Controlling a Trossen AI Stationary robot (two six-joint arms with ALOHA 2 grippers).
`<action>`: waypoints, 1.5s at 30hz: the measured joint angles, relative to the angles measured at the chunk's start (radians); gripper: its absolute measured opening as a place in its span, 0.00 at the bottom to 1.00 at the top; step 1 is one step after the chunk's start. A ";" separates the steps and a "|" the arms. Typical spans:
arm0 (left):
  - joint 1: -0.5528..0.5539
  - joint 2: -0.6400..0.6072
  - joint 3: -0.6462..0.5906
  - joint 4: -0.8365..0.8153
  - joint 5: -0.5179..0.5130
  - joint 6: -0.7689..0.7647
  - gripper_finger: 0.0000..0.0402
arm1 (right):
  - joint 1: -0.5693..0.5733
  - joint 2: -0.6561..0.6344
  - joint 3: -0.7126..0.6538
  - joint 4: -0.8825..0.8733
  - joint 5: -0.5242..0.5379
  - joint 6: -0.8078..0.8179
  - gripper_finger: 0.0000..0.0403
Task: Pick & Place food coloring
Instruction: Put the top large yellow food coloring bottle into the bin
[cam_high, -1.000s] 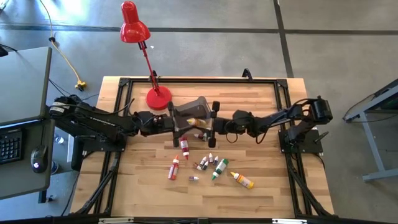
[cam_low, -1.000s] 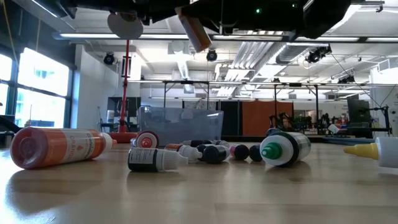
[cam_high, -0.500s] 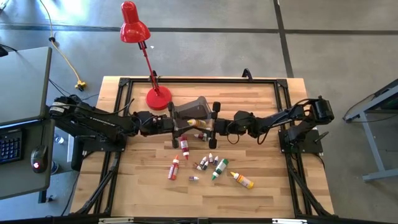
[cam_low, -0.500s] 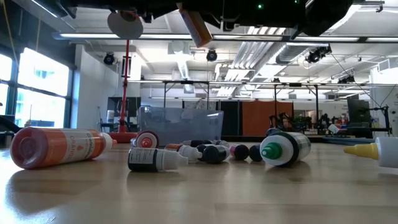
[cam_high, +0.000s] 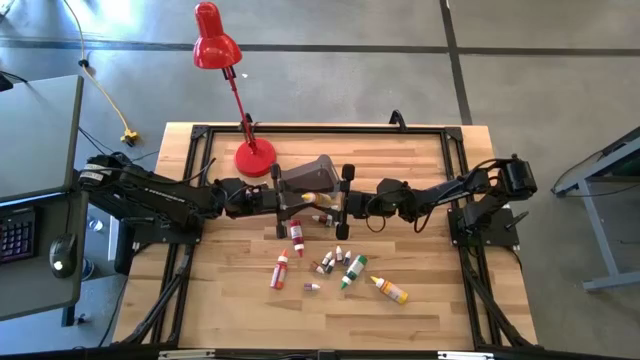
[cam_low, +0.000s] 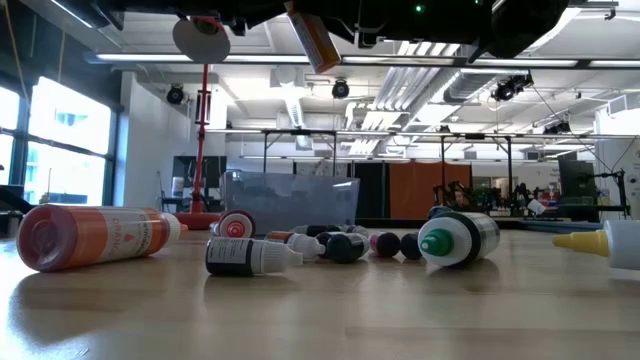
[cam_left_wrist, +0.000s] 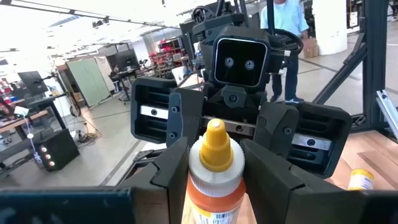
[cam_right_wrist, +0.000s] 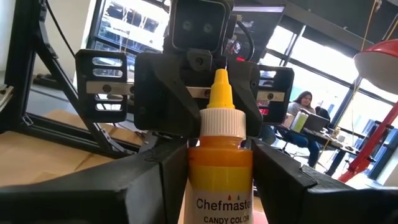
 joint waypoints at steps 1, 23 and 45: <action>0.000 0.000 0.000 0.000 0.000 0.001 0.33 | 0.000 0.000 0.000 0.000 0.006 0.000 0.39; 0.026 0.002 -0.002 -0.276 -0.305 -0.052 0.28 | -0.002 -0.007 0.001 -0.166 0.433 -0.089 0.54; 0.447 0.264 0.000 -0.140 0.156 -0.317 0.28 | 0.038 -0.075 0.001 -0.246 0.572 -0.068 0.54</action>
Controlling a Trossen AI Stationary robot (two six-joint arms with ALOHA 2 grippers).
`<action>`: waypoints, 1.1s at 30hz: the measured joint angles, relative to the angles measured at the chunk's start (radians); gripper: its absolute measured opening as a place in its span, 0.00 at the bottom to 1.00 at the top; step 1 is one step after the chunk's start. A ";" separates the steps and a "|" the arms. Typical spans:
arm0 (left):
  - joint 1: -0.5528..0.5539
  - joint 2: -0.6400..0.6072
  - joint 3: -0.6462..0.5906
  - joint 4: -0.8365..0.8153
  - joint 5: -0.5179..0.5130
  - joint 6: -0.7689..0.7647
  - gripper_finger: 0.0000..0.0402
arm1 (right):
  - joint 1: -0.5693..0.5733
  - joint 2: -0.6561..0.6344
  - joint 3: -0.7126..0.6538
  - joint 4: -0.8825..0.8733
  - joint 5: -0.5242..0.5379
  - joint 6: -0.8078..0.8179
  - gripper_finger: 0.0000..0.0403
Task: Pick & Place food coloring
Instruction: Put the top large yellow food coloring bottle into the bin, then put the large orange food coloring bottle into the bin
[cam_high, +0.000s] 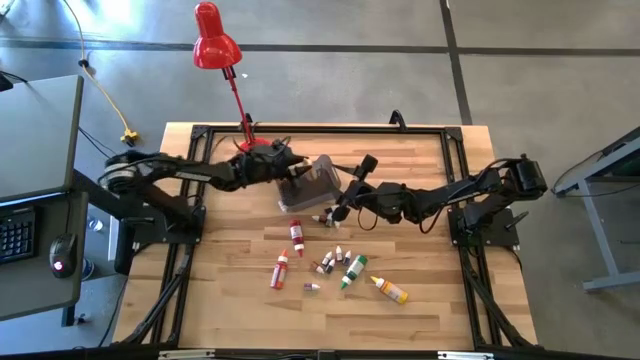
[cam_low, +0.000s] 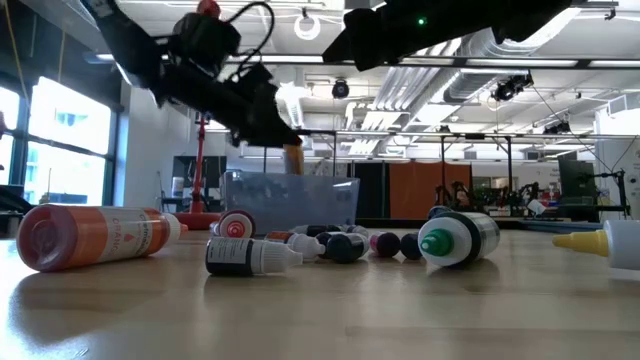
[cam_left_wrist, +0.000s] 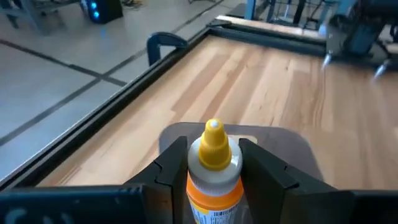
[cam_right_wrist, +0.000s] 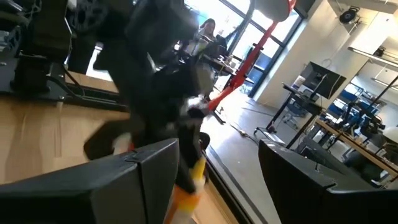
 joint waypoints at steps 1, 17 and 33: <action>-0.001 0.030 0.009 0.017 -0.006 0.018 0.28 | 0.000 0.000 0.000 -0.001 0.000 0.000 0.54; -0.002 0.316 0.342 -0.228 -0.090 0.092 0.38 | 0.000 0.000 0.000 -0.030 0.000 -0.019 0.54; -0.002 0.328 0.365 -0.223 -0.186 0.094 0.41 | 0.000 0.000 0.000 -0.053 0.009 -0.023 0.54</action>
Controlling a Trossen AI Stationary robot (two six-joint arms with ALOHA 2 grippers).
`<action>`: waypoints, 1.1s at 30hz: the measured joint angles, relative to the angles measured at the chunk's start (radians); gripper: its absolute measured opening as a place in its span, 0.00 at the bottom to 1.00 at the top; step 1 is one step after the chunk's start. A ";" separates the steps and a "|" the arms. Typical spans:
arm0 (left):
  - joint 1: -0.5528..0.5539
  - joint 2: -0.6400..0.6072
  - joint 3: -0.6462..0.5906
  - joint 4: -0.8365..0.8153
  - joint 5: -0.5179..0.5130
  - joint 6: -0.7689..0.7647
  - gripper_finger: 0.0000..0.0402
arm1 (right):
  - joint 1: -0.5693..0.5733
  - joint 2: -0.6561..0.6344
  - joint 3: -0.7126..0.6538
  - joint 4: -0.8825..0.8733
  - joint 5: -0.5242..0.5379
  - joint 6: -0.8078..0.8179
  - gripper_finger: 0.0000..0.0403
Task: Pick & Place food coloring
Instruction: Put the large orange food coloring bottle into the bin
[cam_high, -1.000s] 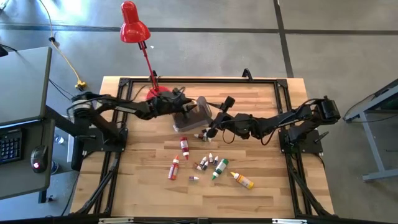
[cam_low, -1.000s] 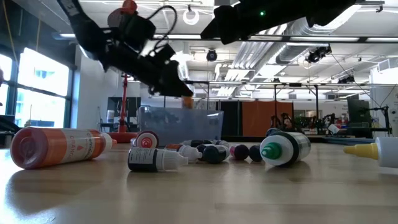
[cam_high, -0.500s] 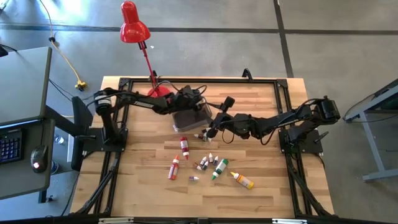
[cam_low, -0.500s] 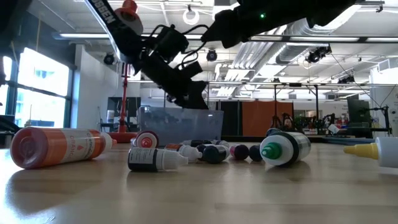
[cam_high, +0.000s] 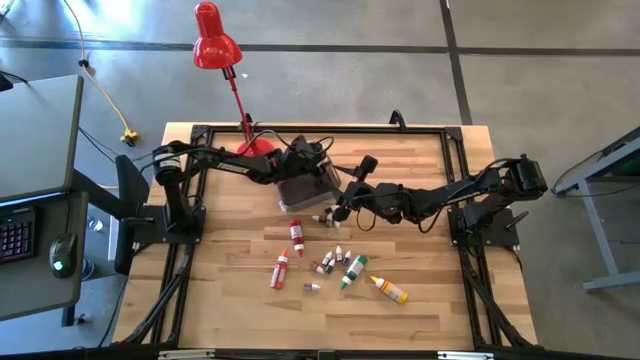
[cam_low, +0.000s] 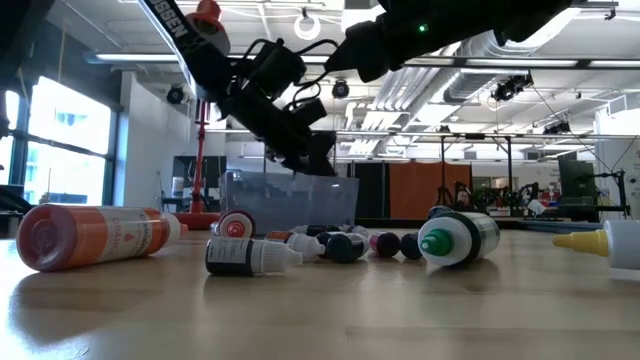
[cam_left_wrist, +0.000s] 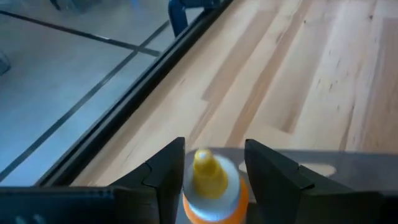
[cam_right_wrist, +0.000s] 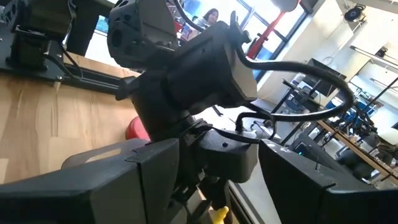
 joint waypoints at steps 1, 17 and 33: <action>0.000 0.000 0.007 -0.001 0.000 0.008 0.41 | 0.000 0.000 0.000 0.000 0.000 0.000 0.54; 0.000 -0.107 0.398 -0.769 -0.009 0.187 0.41 | 0.002 0.000 0.000 -0.004 0.009 0.004 0.54; 0.000 -0.506 0.333 -1.365 0.211 0.049 0.41 | -0.008 0.001 0.000 -0.028 -0.120 0.136 0.54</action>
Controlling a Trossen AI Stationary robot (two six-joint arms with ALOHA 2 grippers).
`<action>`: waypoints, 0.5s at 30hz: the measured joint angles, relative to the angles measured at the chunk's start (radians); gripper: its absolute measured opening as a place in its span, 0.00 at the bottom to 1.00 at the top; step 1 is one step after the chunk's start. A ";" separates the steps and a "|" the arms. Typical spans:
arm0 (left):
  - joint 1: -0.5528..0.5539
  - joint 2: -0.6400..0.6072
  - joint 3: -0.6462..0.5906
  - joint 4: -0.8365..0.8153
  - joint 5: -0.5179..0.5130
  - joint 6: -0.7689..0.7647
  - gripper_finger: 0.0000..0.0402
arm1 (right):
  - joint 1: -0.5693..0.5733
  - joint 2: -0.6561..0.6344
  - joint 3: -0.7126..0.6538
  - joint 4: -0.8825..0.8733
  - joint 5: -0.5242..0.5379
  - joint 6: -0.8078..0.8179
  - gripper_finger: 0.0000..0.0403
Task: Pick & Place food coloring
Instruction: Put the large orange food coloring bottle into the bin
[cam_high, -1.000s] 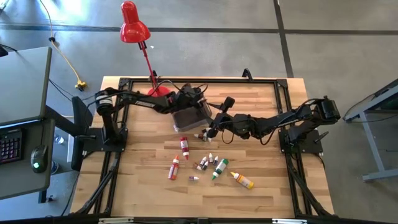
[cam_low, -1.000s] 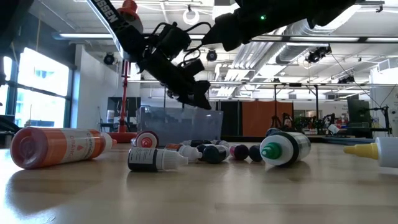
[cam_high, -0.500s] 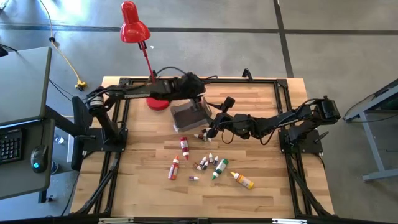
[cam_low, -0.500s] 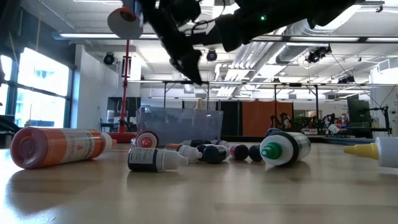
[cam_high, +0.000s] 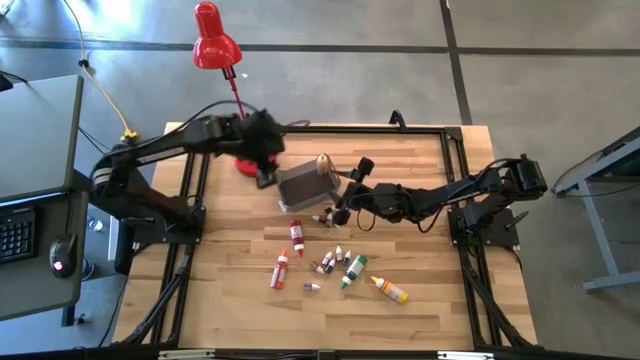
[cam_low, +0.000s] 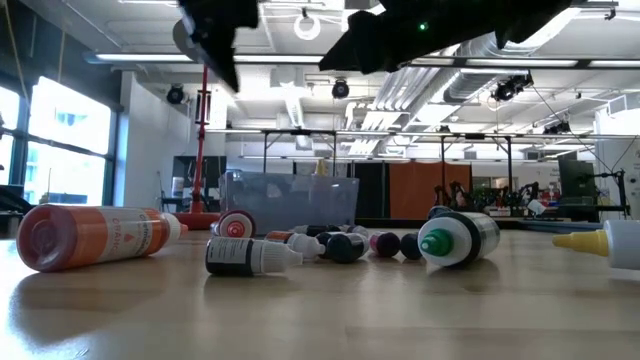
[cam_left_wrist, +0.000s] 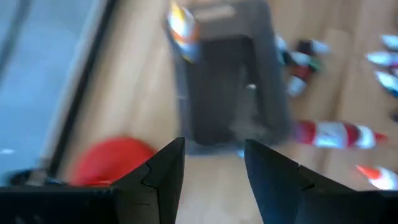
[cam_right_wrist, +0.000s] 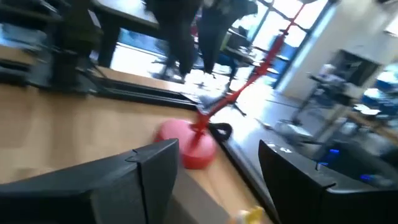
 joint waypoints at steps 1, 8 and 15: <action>-0.010 -0.032 -0.059 0.028 0.031 -0.006 0.41 | 0.000 0.000 0.000 -0.002 -0.019 0.004 0.54; -0.103 -0.197 -0.447 0.305 0.258 -0.235 0.41 | 0.000 0.000 0.000 -0.010 -0.069 0.003 0.54; -0.203 -0.142 -0.543 0.352 0.286 -0.673 0.41 | 0.000 0.000 0.000 -0.009 -0.068 0.000 0.54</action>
